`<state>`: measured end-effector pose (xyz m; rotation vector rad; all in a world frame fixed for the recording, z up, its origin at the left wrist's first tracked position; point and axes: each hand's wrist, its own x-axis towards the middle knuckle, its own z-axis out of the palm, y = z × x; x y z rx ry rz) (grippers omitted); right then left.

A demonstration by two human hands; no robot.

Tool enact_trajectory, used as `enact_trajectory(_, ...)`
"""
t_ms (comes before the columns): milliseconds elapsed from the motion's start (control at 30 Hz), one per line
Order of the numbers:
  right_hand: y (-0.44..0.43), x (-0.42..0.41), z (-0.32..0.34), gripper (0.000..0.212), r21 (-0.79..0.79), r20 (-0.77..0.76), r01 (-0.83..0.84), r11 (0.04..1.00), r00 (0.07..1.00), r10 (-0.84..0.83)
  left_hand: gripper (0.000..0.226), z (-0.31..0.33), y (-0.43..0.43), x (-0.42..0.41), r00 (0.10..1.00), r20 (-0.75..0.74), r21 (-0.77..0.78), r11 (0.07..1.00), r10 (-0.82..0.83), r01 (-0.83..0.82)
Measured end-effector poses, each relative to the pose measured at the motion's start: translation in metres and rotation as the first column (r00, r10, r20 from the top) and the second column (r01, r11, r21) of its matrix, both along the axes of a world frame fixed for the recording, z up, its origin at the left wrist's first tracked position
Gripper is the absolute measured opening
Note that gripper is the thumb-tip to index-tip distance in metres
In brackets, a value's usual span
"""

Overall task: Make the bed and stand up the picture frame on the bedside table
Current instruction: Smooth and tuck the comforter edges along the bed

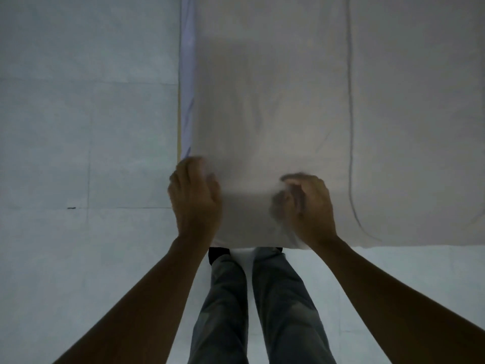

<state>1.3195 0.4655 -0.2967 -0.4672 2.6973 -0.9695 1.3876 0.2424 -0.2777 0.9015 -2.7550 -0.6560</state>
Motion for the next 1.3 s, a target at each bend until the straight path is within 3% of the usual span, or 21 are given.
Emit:
enact_trajectory(67,-0.011,-0.009,-0.01,0.04,0.039,-0.105,-0.019,0.999,0.994,0.023,0.04,-0.008,0.011,-0.015,0.951,-0.093,-0.019,0.956,-0.293,0.293)
enact_trajectory(100,-0.017,-0.014,-0.015,0.047,0.086,-0.1,-0.031,0.996,0.994,0.04,0.045,-0.014,0.017,-0.021,0.912,-0.062,0.015,0.913,-0.406,0.407)
enact_trajectory(200,-0.021,-0.016,-0.037,0.059,0.269,-0.056,-0.07,0.961,0.995,0.088,0.056,-0.041,0.024,-0.024,0.808,0.215,0.05,0.833,-0.548,0.551)
enact_trajectory(300,0.011,0.004,-0.052,0.062,0.466,-0.053,-0.054,0.883,0.995,0.089,0.06,-0.061,0.011,-0.008,0.785,0.364,0.006,0.844,-0.501,0.536)
enact_trajectory(400,0.059,0.03,-0.053,0.063,0.537,-0.027,-0.006,0.843,0.999,0.024,0.062,-0.062,-0.001,0.006,0.806,0.42,-0.001,0.888,-0.417,0.459)
enact_trajectory(500,0.083,0.042,-0.043,0.063,0.515,-0.021,0.037,0.856,0.999,-0.03,0.063,-0.051,-0.002,0.015,0.84,0.449,-0.036,0.933,-0.304,0.357)
enact_trajectory(600,0.063,0.032,-0.028,0.062,0.413,-0.064,0.136,0.901,0.991,-0.12,0.062,-0.04,0.012,0.007,0.864,0.368,-0.009,0.928,-0.343,0.372)
enact_trajectory(733,0.004,-0.004,-0.028,0.062,0.353,-0.042,-0.054,0.934,0.996,0.074,0.06,-0.044,0.032,-0.014,0.83,0.298,0.051,0.876,-0.471,0.479)
enact_trajectory(867,0.008,-0.022,-0.047,0.063,0.478,-0.002,-0.227,0.849,0.966,0.259,0.06,-0.059,0.011,-0.009,0.79,0.406,-0.054,0.852,-0.459,0.522)
enact_trajectory(1000,0.062,-0.013,-0.045,0.065,0.539,0.009,-0.121,0.833,0.99,0.138,0.06,-0.051,-0.012,0.0,0.764,0.496,-0.082,0.853,-0.414,0.515)
enact_trajectory(1167,0.086,-0.007,-0.022,0.065,0.523,0.089,-0.077,0.849,0.995,0.036,0.054,-0.023,-0.005,0.0,0.78,0.565,-0.063,0.929,-0.268,0.365)
enact_trajectory(1233,0.082,-0.007,-0.007,0.061,0.478,0.092,-0.101,0.873,0.994,0.065,0.051,-0.007,-0.001,-0.002,0.816,0.531,-0.056,0.952,-0.228,0.302)
enact_trajectory(1300,0.074,-0.004,0.005,0.066,0.394,0.111,-0.246,0.886,0.969,0.219,0.05,0.001,-0.002,-0.001,0.804,0.551,-0.023,0.959,-0.222,0.281)
